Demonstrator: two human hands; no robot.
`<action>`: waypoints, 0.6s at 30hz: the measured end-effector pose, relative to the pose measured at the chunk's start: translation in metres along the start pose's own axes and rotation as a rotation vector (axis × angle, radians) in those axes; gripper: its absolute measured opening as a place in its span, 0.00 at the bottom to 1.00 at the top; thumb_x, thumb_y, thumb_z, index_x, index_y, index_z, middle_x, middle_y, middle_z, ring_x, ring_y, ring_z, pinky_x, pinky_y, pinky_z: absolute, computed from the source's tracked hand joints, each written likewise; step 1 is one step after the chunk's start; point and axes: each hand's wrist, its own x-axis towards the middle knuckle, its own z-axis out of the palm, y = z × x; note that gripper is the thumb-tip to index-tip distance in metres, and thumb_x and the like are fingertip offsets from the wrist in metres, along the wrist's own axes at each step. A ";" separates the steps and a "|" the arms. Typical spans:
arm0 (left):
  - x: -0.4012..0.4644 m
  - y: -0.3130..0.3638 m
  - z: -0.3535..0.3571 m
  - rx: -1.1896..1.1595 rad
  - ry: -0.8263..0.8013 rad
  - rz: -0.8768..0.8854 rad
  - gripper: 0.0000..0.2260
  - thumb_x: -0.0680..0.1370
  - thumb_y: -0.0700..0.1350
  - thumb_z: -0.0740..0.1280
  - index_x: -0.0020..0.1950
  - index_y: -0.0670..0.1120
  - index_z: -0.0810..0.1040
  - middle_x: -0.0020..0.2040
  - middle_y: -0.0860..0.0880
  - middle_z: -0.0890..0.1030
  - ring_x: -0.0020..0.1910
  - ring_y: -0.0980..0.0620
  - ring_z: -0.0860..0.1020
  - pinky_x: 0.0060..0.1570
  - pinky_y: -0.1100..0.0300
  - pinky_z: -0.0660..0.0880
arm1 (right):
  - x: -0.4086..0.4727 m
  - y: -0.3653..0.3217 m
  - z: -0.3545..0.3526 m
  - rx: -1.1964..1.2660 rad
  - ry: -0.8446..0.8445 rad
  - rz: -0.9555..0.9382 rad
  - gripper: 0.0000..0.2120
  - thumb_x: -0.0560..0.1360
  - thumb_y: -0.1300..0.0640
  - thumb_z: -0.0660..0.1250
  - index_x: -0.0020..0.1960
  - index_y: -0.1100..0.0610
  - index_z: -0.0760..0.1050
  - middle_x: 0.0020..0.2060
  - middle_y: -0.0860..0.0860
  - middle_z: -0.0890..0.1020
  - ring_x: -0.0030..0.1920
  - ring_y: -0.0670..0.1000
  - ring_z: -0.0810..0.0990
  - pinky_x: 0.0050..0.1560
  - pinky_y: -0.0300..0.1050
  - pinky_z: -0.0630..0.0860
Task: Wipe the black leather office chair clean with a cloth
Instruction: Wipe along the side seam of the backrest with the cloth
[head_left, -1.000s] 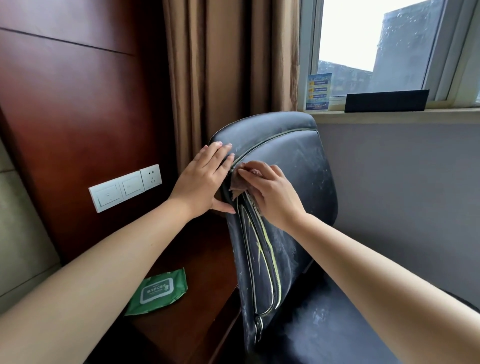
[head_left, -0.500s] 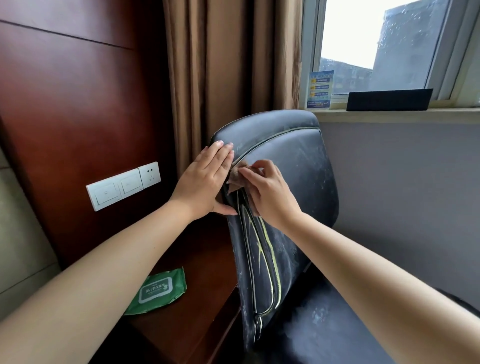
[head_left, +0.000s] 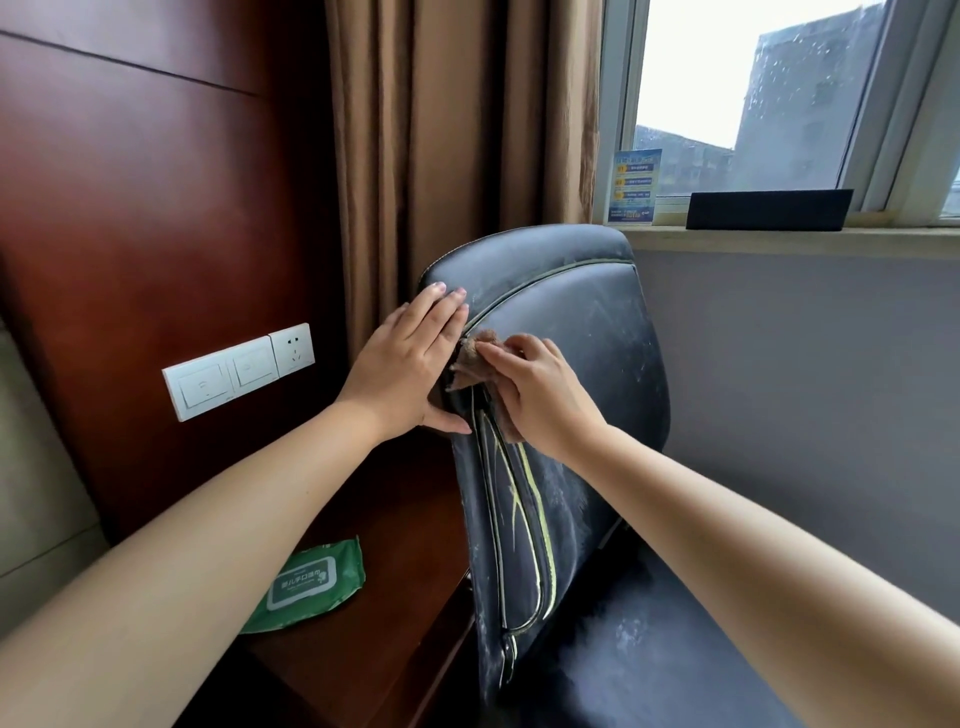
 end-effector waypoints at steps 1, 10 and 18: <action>0.000 -0.001 0.001 -0.008 0.008 0.000 0.58 0.55 0.75 0.69 0.70 0.33 0.68 0.71 0.38 0.69 0.72 0.41 0.60 0.65 0.44 0.70 | -0.005 0.002 0.001 -0.004 0.002 -0.002 0.17 0.77 0.59 0.59 0.64 0.57 0.76 0.55 0.63 0.76 0.54 0.65 0.73 0.50 0.57 0.76; -0.001 0.007 -0.001 0.003 0.011 -0.024 0.57 0.56 0.75 0.64 0.70 0.33 0.68 0.71 0.37 0.69 0.72 0.41 0.58 0.67 0.45 0.68 | 0.014 0.001 -0.015 -0.052 -0.018 -0.085 0.17 0.76 0.64 0.64 0.64 0.58 0.76 0.54 0.62 0.74 0.56 0.64 0.71 0.54 0.55 0.72; 0.000 0.008 0.001 -0.011 -0.015 -0.035 0.58 0.54 0.74 0.71 0.69 0.31 0.68 0.69 0.35 0.70 0.71 0.38 0.59 0.71 0.47 0.61 | -0.019 0.009 -0.011 -0.056 -0.068 -0.095 0.16 0.69 0.68 0.70 0.57 0.59 0.80 0.48 0.62 0.76 0.48 0.66 0.75 0.44 0.56 0.77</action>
